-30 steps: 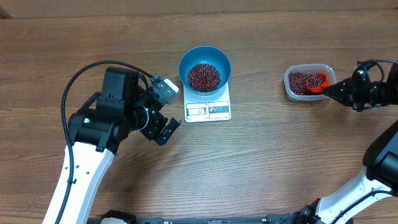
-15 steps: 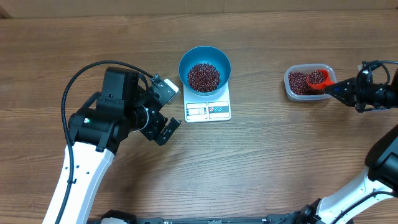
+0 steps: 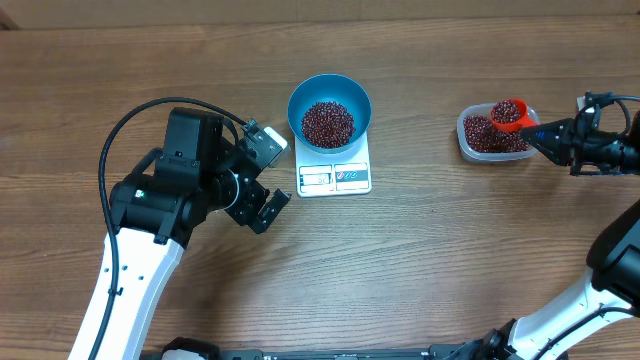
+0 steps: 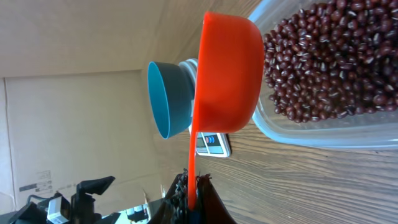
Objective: Scoop item into bowl and weigh 150g on scale
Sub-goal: 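Lift the filled scoop and carry it left toward the blue bowl, then tilt the red scoop over the blue bowl to pour beans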
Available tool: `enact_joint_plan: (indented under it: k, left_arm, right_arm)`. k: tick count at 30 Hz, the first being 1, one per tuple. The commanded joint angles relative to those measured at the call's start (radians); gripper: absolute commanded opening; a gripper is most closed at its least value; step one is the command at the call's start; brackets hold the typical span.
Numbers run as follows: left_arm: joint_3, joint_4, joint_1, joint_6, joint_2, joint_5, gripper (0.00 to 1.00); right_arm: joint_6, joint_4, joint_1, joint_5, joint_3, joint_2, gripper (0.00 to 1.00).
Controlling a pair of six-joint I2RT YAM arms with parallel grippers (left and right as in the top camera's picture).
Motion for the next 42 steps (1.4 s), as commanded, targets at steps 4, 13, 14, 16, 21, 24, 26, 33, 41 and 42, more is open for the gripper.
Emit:
enact_joint_plan:
  k: [4,13,14,16,21,24,26,33,41,42]
  left_arm:
    - [0.026,0.001,0.005,0.001,0.003,0.001,0.99]
    - [0.026,0.001,0.005,0.001,0.003,0.001,1.00]
    - [0.026,0.001,0.005,0.001,0.003,0.001,1.00]
    - [0.026,0.001,0.005,0.001,0.003,0.001,1.00]
    - [0.026,0.001,0.005,0.001,0.003,0.001,1.00]
    - [0.026,0.001,0.005,0.001,0.003,0.001,1.00]
    - [0.026,0.001,0.005,0.001,0.003,0.001,1.00]
    - [0.026,0.001,0.005,0.001,0.003,0.001,1.00]
    - [0.026,0.001,0.005,0.001,0.003,0.001,1.00]
    - [0.026,0.001,0.005,0.001,0.003,0.001,1.00]
  right_arm:
    - [-0.019,0.002,0.057,-0.115,0.006,0.004,0.04]
    - [-0.019,0.003,0.182,-0.190,0.007,0.004,0.04]
    - [-0.019,0.004,0.199,-0.200,0.007,0.004,0.04]
    - [-0.019,0.008,0.227,-0.215,0.007,0.004,0.04]
    - [-0.018,0.026,0.304,-0.244,0.007,0.003,0.04]
    - [-0.018,0.034,0.357,-0.255,0.007,0.003,0.04]
    - [-0.018,0.040,0.389,-0.261,0.007,0.004,0.04]
    - [-0.006,0.098,0.504,-0.281,0.007,0.004,0.04]
    - [0.077,0.207,0.628,-0.280,0.007,0.004,0.04]
    - [0.101,0.233,0.640,-0.280,0.007,0.004,0.04]
